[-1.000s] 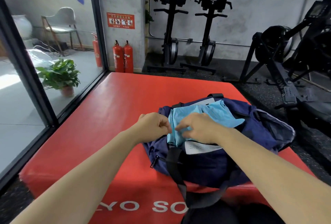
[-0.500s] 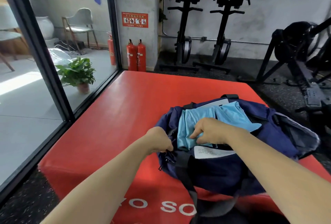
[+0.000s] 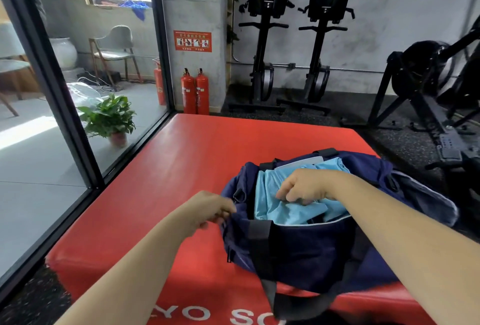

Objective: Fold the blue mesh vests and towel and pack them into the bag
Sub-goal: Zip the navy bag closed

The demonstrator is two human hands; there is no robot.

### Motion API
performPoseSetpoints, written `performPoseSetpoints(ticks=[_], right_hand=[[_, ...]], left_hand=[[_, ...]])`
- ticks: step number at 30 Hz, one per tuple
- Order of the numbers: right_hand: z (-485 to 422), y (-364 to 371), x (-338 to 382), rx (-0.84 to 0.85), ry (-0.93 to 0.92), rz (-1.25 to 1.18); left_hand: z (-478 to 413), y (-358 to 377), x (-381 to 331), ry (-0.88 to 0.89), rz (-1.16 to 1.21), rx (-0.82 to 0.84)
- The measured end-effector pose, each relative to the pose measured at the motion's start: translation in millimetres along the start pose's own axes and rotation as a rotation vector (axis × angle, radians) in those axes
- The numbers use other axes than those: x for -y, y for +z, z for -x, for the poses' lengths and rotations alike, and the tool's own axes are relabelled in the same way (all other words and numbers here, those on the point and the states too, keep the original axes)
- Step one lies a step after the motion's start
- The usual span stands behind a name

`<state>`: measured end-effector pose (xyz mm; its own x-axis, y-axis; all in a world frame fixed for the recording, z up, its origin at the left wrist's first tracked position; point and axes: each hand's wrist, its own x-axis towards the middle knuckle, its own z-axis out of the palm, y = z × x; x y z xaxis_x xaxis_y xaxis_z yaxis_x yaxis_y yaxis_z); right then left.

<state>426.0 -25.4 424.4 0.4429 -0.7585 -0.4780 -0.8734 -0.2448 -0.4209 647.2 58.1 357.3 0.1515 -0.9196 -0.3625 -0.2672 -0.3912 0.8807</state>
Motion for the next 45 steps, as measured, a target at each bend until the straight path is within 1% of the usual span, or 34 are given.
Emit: performPoseSetpoints(ticks=[2,4,6,8,10,11,12,13,14,15,16,17,19,21,24,26,27,28,29,30,31,32,33,34,35,36,37,39,41,43,44,45], right_hand=[[-2.9,-3.6,7.3,-0.067,-0.039,0.088],[-8.6,-5.1,14.3,-0.196,-0.092,0.33],[-12.1,-2.2,20.4,-0.273,-0.085,0.584],[-18.4,4.0,22.2,-0.227,-0.024,0.699],[-27.5,13.6,21.1,-0.178,0.017,0.719],[-31.7,18.1,19.1,-0.173,0.026,0.719],[-34.3,21.8,16.4,-0.172,0.037,0.718],[-36.2,23.6,13.6,-0.173,0.045,0.719],[-37.1,24.6,11.0,-0.176,0.054,0.726],[-37.6,25.1,8.5,-0.178,0.067,0.738],[-36.9,24.6,7.1,-0.18,0.076,0.754],[-36.6,23.5,7.3,-0.188,0.075,0.763],[-36.0,19.1,11.8,-0.207,0.052,0.748],[-34.2,11.9,15.4,-0.217,0.019,0.71],[-25.6,-2.6,13.3,-0.231,0.002,0.684],[-20.0,-8.6,8.1,-0.232,0.012,0.711],[-18.2,-9.6,5.9,-0.235,0.017,0.744],[-16.7,-9.5,3.8,-0.243,0.021,0.78],[-15.9,-8.6,2.3,-0.254,0.022,0.809],[-15.2,-6.7,1.6,-0.269,0.019,0.834],[-14.2,-4.3,-0.5,-0.285,0.015,0.856],[-14.3,-1.1,-0.4,-0.308,0.005,0.881],[-14.4,2.2,-2.3,-0.329,-0.004,0.905],[-14.0,5.4,-3.8,-0.344,-0.007,0.927],[-13.5,8.1,-5.2,-0.348,0.003,0.941],[-13.3,10.4,-6.3,-0.341,0.02,0.954],[-13.2,12.2,-6.5,-0.322,0.038,0.965],[-13.8,14.8,-6.6,-0.297,0.083,0.989],[-14.7,17.3,-8.3,-0.295,0.098,1.004],[-10.4,18.3,-10.5,-0.298,0.092,0.981],[-8.2,17.3,-13.8,-0.319,0.068,0.962],[-4.6,13.7,-16.5,-0.368,0.034,0.935]], left_hand=[[-18.6,-2.1,-22.2,0.102,-0.194,-0.137],[-41.3,4.5,-36.6,0.198,-0.413,-0.222],[-63.8,14.8,-38.4,0.181,-0.527,-0.26],[-81.0,24.5,-33.0,0.135,-0.574,-0.274],[-93.1,32.3,-28.6,0.147,-0.57,-0.285],[-97.9,33.6,-28.0,0.157,-0.543,-0.292],[-101.3,32.8,-29.1,0.158,-0.46,-0.3],[-106.8,28.5,-30.8,0.155,-0.317,-0.303],[-111.2,21.0,-33.0,0.149,-0.125,-0.289],[-113.8,11.9,-35.4,0.14,0.08,-0.256],[-114.9,3.0,-36.9,0.124,0.22,-0.213],[-115.5,-5.0,-36.0,0.113,0.268,-0.168],[-111.3,-13.5,-32.7,0.1,0.188,-0.114],[-108.2,-13.9,-29.7,0.087,0.104,-0.119],[-102.5,-7.6,-26.1,0.065,0.178,-0.094],[-98.2,-3.9,-28.1,0.053,0.204,-0.096],[-96.1,-1.1,-32.4,0.078,0.163,-0.124],[-94.6,2.5,-37.7,0.126,0.062,-0.194],[-94.4,6.4,-43.4,0.201,-0.093,-0.306],[-91.3,11.5,-51.2,0.308,-0.273,-0.425],[-84.0,18.5,-61.8,0.46,-0.451,-0.516],[-74.9,23.4,-72.1,0.619,-0.634,-0.549],[-68.3,29.3,-80.1,0.725,-0.828,-0.518],[-64.7,34.7,-84.2,0.746,-1.024,-0.461],[-64.2,39.6,-83.3,0.708,-1.203,-0.406],[-66.8,42.4,-78.4,0.649,-1.346,-0.391],[-70.5,44.9,-72.3,0.599,-1.435,-0.405],[-75.0,52.5,-63.9,0.549,-1.51,-0.442],[-78.3,56.9,-62.4,0.575,-1.54,-0.509],[-80.2,54.4,-67.5,0.679,-1.465,-0.619],[-81.6,49.4,-70.1,0.705,-1.404,-0.632],[-84.7,42.8,-72.0,0.706,-1.323,-0.592]])
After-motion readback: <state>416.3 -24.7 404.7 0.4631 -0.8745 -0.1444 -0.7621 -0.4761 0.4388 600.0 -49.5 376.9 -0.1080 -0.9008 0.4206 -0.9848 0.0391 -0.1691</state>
